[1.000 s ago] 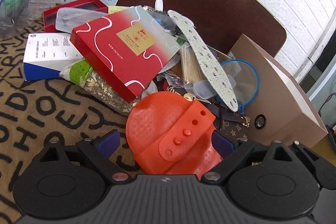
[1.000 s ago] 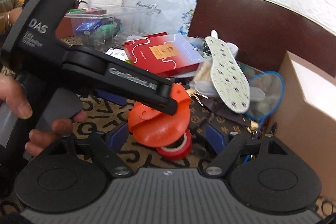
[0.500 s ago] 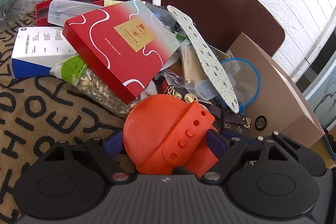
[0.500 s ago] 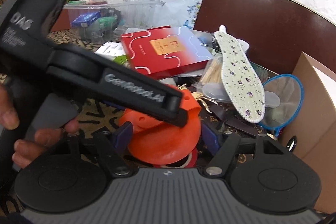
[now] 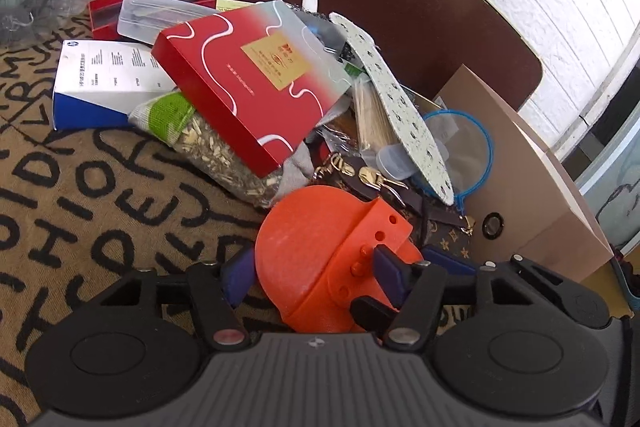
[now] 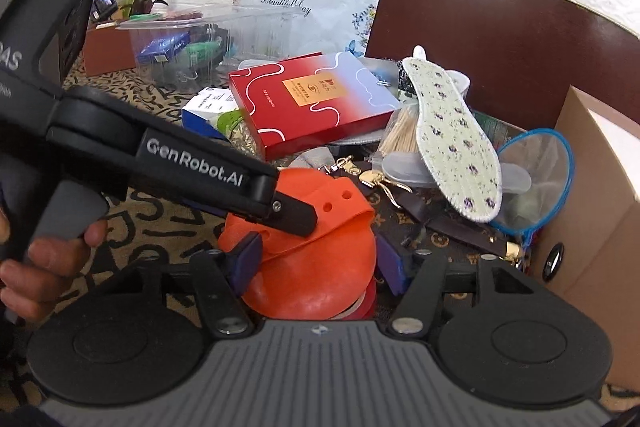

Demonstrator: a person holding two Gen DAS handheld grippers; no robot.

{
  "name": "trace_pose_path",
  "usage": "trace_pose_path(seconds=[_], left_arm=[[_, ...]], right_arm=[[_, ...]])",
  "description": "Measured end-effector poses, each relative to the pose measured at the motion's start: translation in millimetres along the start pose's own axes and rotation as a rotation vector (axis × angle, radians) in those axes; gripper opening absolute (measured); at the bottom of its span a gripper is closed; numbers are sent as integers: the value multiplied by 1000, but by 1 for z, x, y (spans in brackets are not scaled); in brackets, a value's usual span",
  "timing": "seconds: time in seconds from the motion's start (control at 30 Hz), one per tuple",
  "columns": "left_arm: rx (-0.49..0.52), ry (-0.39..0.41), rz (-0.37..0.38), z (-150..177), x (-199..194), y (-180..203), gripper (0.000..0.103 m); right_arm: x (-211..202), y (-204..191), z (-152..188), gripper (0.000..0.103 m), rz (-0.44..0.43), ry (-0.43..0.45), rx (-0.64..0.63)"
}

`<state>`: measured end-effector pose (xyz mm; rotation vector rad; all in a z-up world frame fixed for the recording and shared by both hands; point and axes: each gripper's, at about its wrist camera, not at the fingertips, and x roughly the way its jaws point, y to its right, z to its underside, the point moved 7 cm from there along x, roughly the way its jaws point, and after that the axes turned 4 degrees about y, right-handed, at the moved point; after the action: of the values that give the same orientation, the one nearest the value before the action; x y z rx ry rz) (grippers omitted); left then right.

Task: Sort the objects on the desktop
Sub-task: 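Move the left tool to the orange round silicone lid and close on it, then lift the orange lid with the left tool over the tan box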

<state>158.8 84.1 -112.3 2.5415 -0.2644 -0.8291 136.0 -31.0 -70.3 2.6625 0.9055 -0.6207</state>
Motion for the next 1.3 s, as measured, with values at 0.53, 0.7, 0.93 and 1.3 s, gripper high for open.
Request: trace_pose_path(seconds=[0.53, 0.7, 0.93, 1.3], left_arm=[[27, 12, -23, -1, -4, 5, 66], [48, 48, -17, -4, -21, 17, 58], [101, 103, 11, -17, -38, 50, 58], [249, 188, 145, -59, -31, 145, 58]], right_arm=[[-9, -4, 6, 48, 61, 1, -61], [-21, 8, -3, 36, 93, 34, -24], [-48, 23, -17, 35, 126, 111, 19], [-102, 88, -54, 35, 277, 270, 72]])
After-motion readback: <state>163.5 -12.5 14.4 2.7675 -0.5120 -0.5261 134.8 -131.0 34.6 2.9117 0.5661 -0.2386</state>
